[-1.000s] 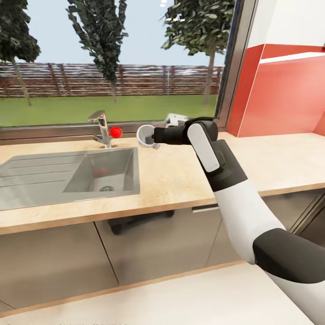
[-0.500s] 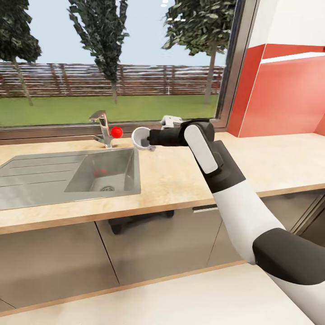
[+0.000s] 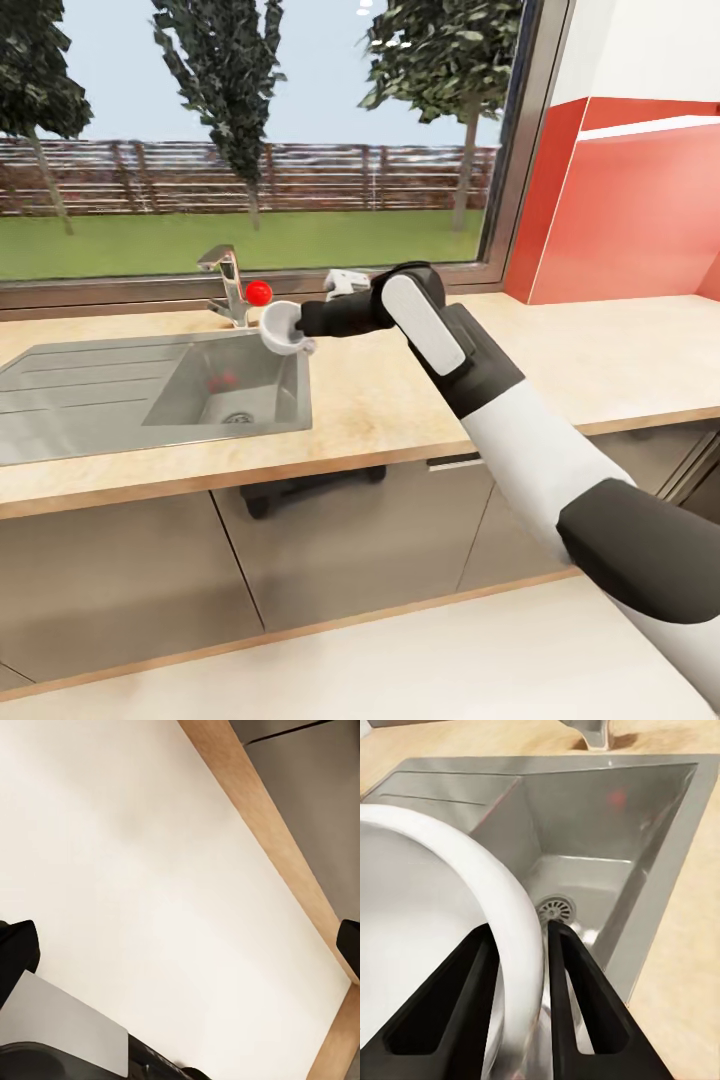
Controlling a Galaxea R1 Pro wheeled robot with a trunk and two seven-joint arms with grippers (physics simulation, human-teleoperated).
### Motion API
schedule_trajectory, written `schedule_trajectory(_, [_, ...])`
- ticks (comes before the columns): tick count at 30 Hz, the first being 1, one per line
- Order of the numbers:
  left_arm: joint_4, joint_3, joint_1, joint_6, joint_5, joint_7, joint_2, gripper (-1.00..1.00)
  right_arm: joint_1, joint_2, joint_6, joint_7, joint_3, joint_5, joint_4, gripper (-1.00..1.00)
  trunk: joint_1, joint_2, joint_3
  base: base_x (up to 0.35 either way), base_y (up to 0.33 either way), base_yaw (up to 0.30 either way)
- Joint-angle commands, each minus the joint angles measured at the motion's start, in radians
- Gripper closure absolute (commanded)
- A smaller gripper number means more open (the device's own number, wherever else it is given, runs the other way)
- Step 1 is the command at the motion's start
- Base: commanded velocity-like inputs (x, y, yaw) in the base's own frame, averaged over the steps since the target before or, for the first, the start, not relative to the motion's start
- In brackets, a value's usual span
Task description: Set up a coffee station on the kitchen countertop: keep the coffee maker on the countertop, move the bottle of coffee from the kitchen shelf to the counter next to the coffee maker, place a paper coffee filter on top of the coffee maker, put the saucer next to the coffee maker with the coffee cup on the saucer, and place the electric kettle next to the coffee maker.
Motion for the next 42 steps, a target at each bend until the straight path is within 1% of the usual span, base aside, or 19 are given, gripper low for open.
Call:
schedule_trajectory(1, [0.000,-0.004,0.000,0.007,0.008,-0.004,0.000,-1.00,-0.002,0.000,0.002,-0.011,0.002,-0.012,-0.001,1.00,0.000,0.000,-0.001,0.000,0.000,0.000])
schedule_trajectory(10, [0.000,-0.004,0.000,0.007,0.008,-0.004,0.000,-1.00,-0.005,-0.002,0.000,-0.010,0.022,-0.021,-0.007,1.00,0.000,0.000,-0.001,0.000,0.005,0.000])
schedule_trajectory(15, [0.000,-0.004,0.000,0.007,0.008,-0.004,0.000,-1.00,-0.005,-0.003,0.000,-0.009,0.027,-0.022,-0.008,1.00,0.000,0.000,-0.001,0.000,0.128,0.005])
schedule_trajectory(23, [0.000,-0.004,0.000,0.007,0.008,-0.004,0.000,-1.00,-0.005,-0.003,0.000,-0.009,0.030,-0.022,-0.008,1.00,0.000,0.000,-0.001,-0.009,0.038,0.217])
schedule_trajectory(26, [0.000,-0.004,0.000,0.007,0.008,-0.004,0.000,-1.00,-0.005,-0.003,0.000,-0.009,0.030,-0.023,-0.008,1.00,0.000,0.000,-0.001,-0.184,0.117,0.238])
schedule_trajectory(35, [0.000,-0.004,0.000,0.007,0.008,-0.004,0.000,-1.00,-0.005,-0.003,-0.001,-0.009,0.030,-0.024,-0.008,1.00,0.000,0.000,-0.001,-0.279,0.160,0.055])
schedule_trajectory(39, [0.000,-0.004,0.000,0.007,0.008,-0.004,0.000,-1.00,-0.005,-0.003,-0.001,-0.009,0.031,-0.024,-0.008,1.00,0.000,0.000,-0.001,-0.276,0.136,0.187])
schedule_trajectory(42, [0.000,-0.004,0.000,0.008,0.008,-0.004,0.000,-1.00,-0.005,-0.003,-0.001,-0.008,0.032,-0.024,-0.008,1.00,0.000,0.000,-0.001,-0.050,0.018,0.264])
